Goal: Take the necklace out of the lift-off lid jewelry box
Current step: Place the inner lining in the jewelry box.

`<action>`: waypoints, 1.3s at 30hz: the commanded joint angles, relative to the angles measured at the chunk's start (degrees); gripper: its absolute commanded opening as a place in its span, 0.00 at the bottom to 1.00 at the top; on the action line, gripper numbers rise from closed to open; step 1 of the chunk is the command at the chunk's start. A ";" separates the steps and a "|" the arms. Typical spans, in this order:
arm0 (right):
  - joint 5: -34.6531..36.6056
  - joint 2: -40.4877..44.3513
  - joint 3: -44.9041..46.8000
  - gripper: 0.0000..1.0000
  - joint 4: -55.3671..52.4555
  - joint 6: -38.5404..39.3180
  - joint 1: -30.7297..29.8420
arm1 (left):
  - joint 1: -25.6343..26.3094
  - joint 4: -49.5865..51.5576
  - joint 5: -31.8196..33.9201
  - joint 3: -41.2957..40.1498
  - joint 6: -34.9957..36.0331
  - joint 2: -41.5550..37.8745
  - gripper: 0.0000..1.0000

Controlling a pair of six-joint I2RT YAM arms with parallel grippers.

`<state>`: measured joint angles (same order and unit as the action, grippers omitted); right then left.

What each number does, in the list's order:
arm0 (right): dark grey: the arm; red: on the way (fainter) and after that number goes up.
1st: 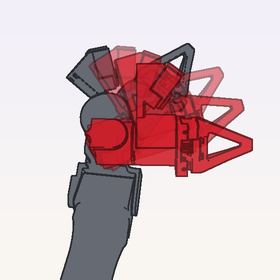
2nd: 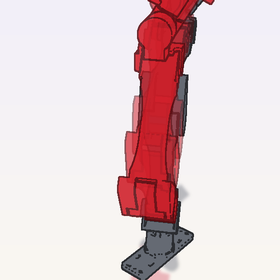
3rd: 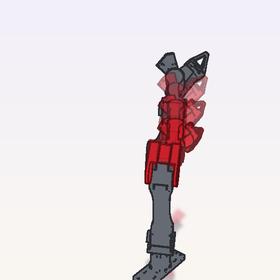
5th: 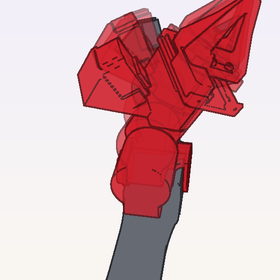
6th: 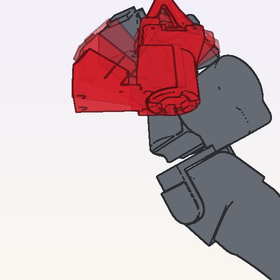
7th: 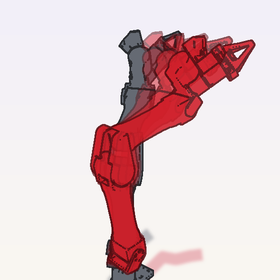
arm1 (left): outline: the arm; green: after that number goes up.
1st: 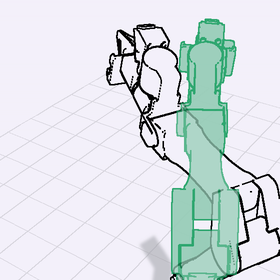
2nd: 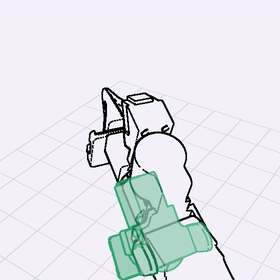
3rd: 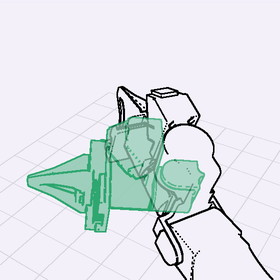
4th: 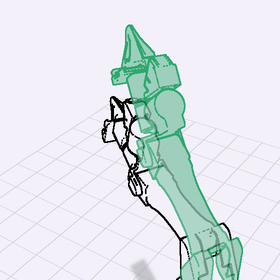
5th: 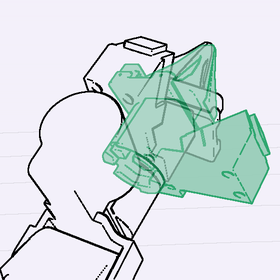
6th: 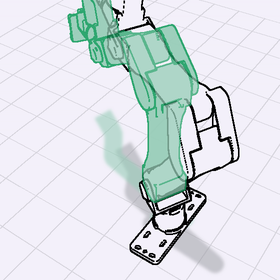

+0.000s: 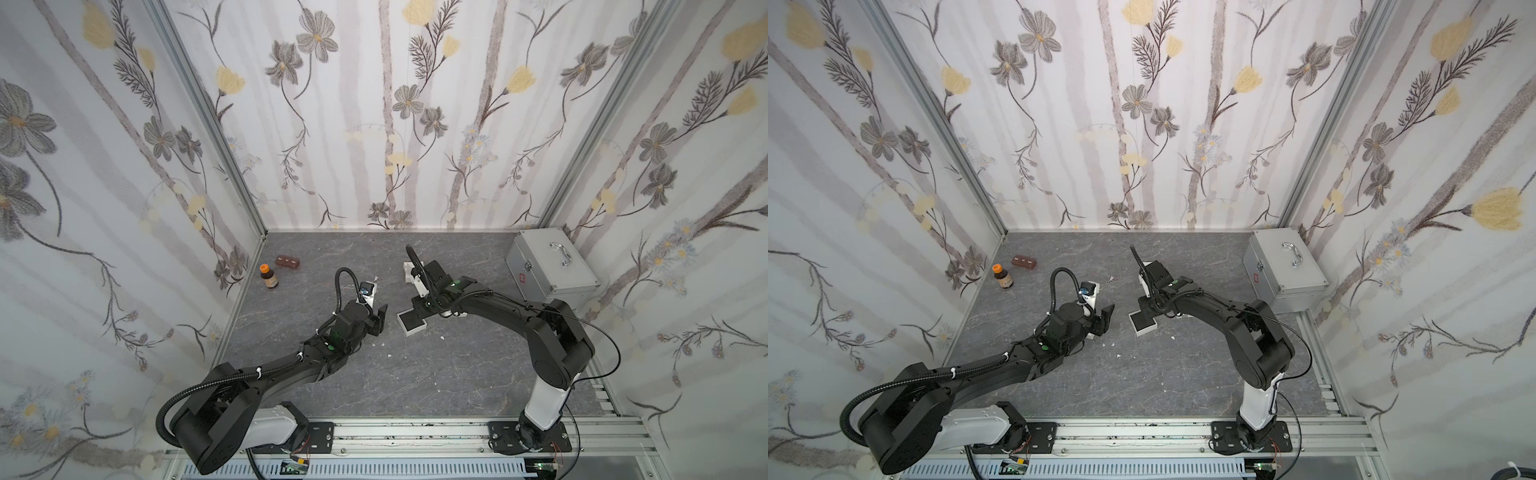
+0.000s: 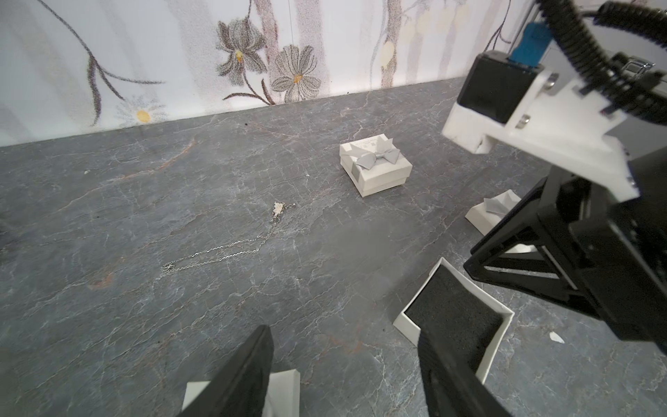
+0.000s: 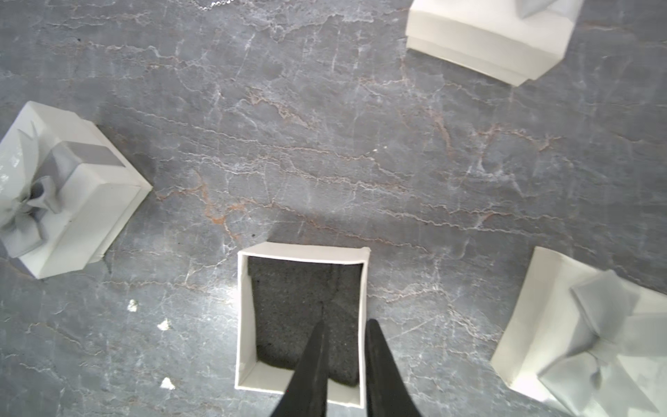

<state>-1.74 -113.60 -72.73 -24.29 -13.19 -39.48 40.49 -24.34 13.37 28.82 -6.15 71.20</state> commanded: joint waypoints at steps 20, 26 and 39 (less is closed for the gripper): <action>-1.52 -8.39 -1.27 0.16 6.18 -0.61 -1.91 | -5.83 8.61 0.40 0.14 1.96 -13.28 0.80; -0.90 -4.39 -0.99 0.20 6.54 -0.37 -1.67 | -6.54 8.39 -0.89 0.06 1.38 -12.58 0.81; -4.68 -2.52 1.03 0.23 7.46 -0.61 -1.40 | -7.03 8.24 -3.25 0.38 1.51 -11.14 0.82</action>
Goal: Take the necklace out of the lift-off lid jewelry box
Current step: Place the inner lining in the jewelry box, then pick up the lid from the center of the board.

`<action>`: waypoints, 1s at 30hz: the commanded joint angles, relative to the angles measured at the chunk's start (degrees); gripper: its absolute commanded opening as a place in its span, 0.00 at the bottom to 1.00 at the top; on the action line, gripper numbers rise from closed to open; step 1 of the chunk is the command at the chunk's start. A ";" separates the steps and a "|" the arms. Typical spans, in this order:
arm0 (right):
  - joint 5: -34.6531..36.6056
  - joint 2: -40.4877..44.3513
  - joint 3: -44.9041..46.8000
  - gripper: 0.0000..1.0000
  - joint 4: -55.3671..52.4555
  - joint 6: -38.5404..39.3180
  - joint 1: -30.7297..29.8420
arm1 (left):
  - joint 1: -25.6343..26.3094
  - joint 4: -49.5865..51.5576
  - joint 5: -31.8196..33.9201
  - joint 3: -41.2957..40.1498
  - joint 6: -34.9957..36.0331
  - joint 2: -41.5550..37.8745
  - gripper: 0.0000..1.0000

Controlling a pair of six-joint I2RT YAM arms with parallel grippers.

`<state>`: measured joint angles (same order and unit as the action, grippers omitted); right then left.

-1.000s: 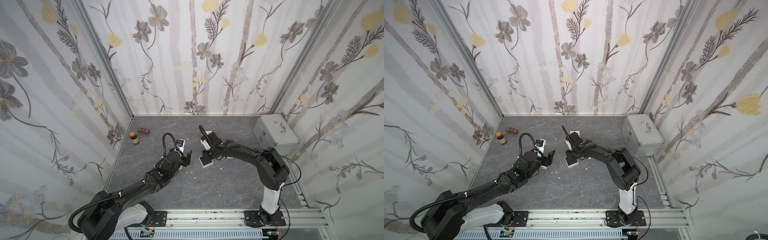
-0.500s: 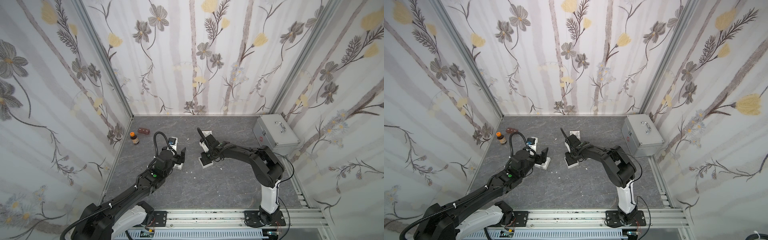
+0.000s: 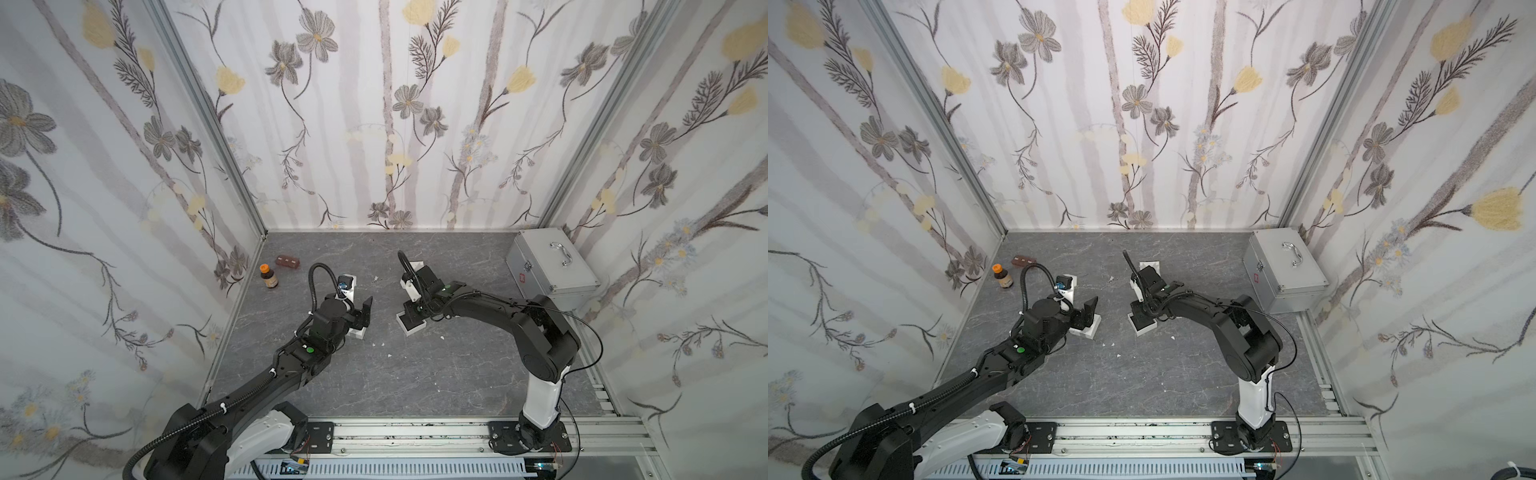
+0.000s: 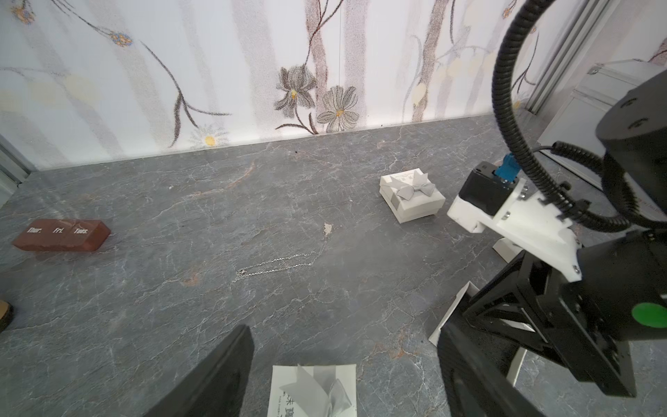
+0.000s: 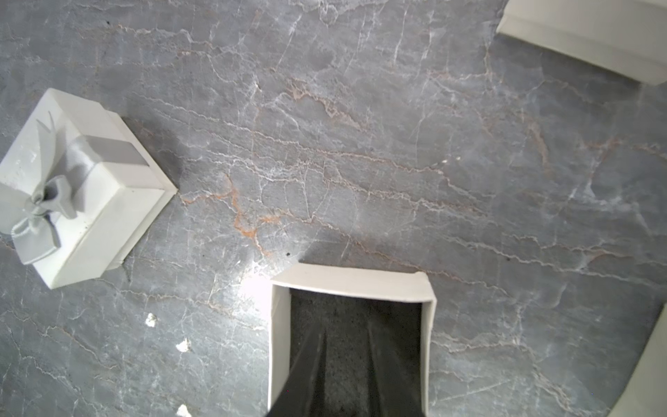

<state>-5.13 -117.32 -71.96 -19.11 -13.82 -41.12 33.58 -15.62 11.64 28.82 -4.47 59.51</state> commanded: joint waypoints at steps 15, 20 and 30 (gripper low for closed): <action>7.08 10.38 8.92 0.75 1.03 1.12 13.57 | -0.19 -1.69 -6.93 1.54 -0.34 4.89 0.84; 11.37 9.36 9.39 0.89 1.22 0.46 14.62 | -0.18 -2.11 -8.19 2.03 -0.26 6.40 0.85; 14.45 5.26 7.68 0.92 1.80 -2.48 14.89 | -0.25 -2.90 -9.50 2.03 0.54 8.60 0.86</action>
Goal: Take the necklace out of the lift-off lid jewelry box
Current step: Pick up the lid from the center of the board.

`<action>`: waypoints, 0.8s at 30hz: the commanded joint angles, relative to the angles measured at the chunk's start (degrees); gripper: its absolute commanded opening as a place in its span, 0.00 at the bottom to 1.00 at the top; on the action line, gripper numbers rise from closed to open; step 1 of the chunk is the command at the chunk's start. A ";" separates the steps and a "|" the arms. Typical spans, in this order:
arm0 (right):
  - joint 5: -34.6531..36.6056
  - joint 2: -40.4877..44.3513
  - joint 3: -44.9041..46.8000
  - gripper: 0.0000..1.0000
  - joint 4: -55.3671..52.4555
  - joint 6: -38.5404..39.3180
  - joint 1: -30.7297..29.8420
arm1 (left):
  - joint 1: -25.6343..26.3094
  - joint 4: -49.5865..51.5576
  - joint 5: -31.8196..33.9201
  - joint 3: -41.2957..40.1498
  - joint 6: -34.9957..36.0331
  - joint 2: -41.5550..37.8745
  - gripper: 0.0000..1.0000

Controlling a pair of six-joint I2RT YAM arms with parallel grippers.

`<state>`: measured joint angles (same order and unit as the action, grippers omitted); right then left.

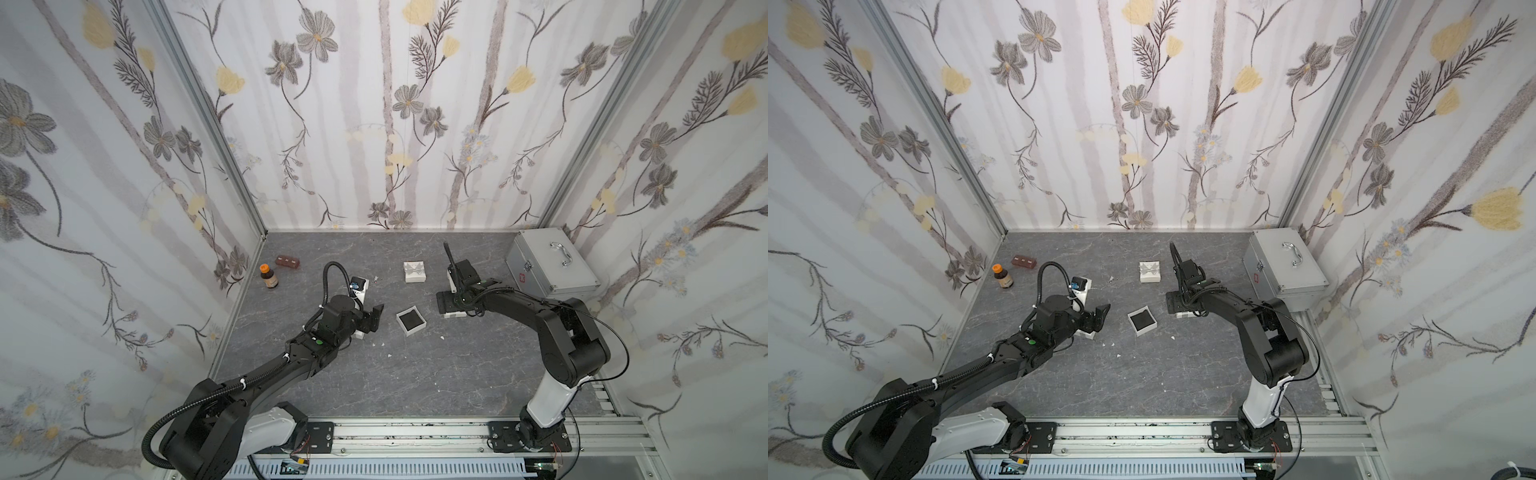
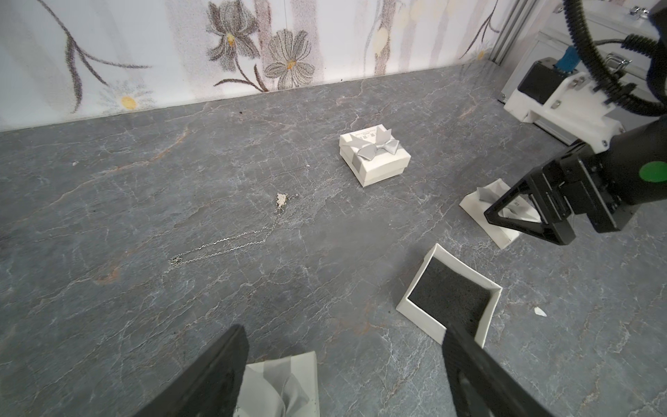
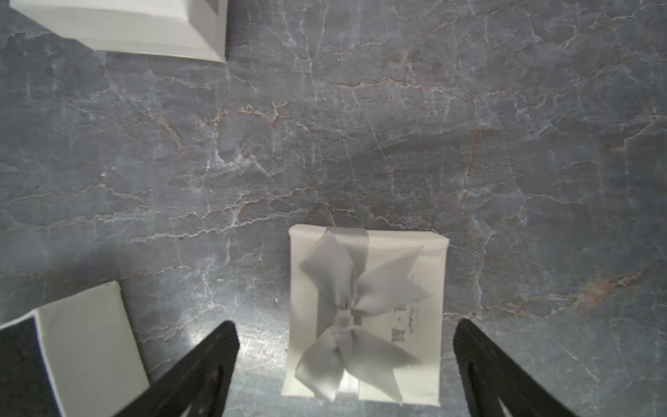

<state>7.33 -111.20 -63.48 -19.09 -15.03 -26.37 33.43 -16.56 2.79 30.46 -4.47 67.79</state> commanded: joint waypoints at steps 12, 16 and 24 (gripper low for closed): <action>0.78 -3.76 -1.38 0.87 1.95 -2.90 0.54 | -0.03 -2.24 -1.27 -0.35 2.26 2.04 0.86; 0.56 -4.46 -1.27 0.81 1.91 -2.99 0.67 | -0.03 -2.71 -1.59 -0.83 2.30 2.47 0.86; -1.40 -2.82 -1.01 0.71 1.12 -0.83 1.01 | -0.02 -4.67 -4.60 -2.85 2.37 5.65 0.85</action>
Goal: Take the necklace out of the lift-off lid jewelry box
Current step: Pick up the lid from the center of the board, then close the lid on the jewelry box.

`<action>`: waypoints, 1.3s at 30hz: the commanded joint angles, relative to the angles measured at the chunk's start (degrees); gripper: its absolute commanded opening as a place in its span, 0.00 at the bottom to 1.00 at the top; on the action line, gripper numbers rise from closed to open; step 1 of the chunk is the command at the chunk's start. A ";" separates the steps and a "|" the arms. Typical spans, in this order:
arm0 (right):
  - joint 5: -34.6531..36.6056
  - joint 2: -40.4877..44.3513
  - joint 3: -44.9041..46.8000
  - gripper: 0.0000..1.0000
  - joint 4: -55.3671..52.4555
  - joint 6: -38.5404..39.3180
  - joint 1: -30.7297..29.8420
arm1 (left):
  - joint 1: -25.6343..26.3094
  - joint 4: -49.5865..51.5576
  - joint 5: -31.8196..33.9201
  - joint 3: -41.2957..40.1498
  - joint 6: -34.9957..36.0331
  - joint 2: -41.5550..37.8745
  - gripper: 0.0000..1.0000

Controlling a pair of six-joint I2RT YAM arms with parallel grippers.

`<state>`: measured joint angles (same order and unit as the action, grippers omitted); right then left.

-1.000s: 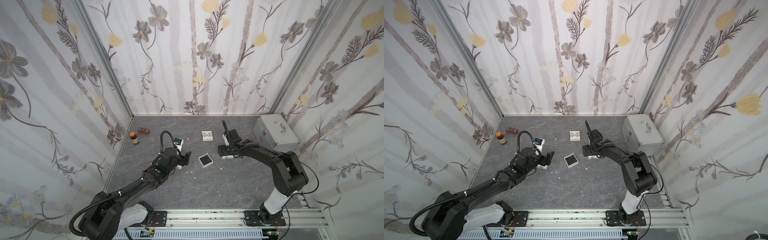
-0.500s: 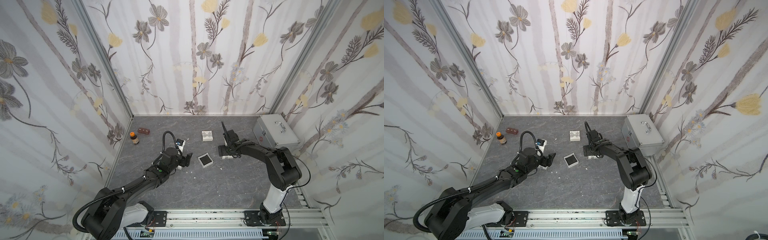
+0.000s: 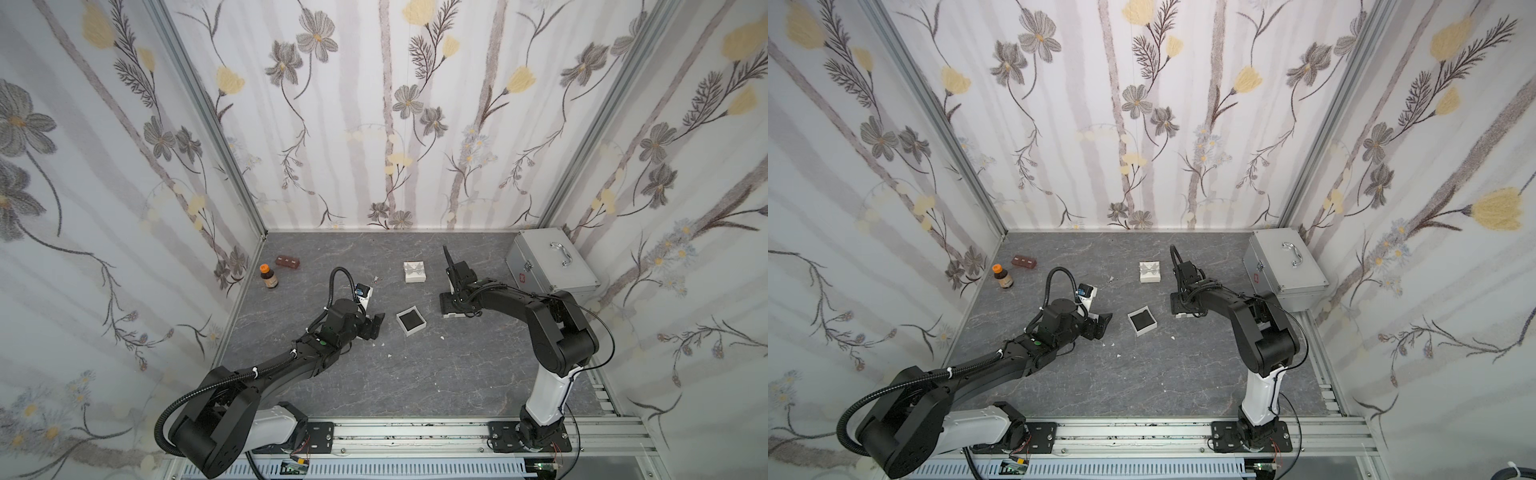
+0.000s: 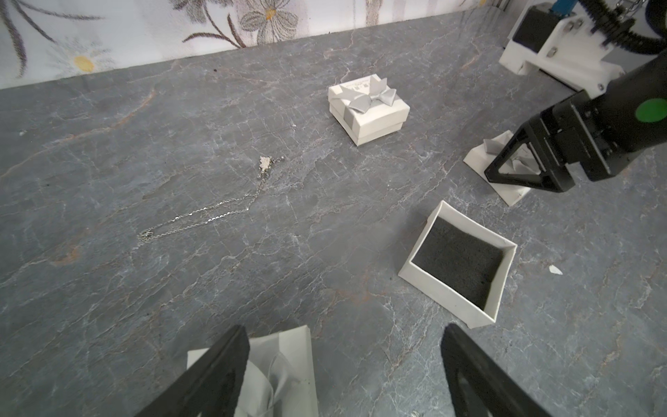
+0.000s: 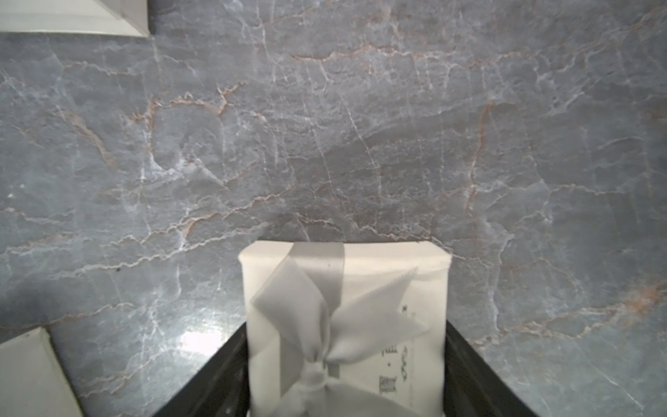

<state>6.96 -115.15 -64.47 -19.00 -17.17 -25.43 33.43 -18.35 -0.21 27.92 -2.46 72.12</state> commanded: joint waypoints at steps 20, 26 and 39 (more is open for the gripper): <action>-30.49 5.54 -2.54 0.67 2.22 10.12 -4.38 | 3.38 -7.27 -0.82 1.90 0.45 10.79 0.74; -30.49 3.56 -3.19 0.67 2.39 9.79 -6.47 | 5.75 -10.17 0.73 2.13 0.36 14.81 0.72; -28.32 1.66 -3.63 0.67 1.69 9.94 -7.00 | 8.12 -16.24 3.60 5.24 -0.90 24.04 0.68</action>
<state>-21.93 -113.23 -67.83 -18.59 -8.27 -32.29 41.30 -30.98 1.98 32.40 -2.85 94.98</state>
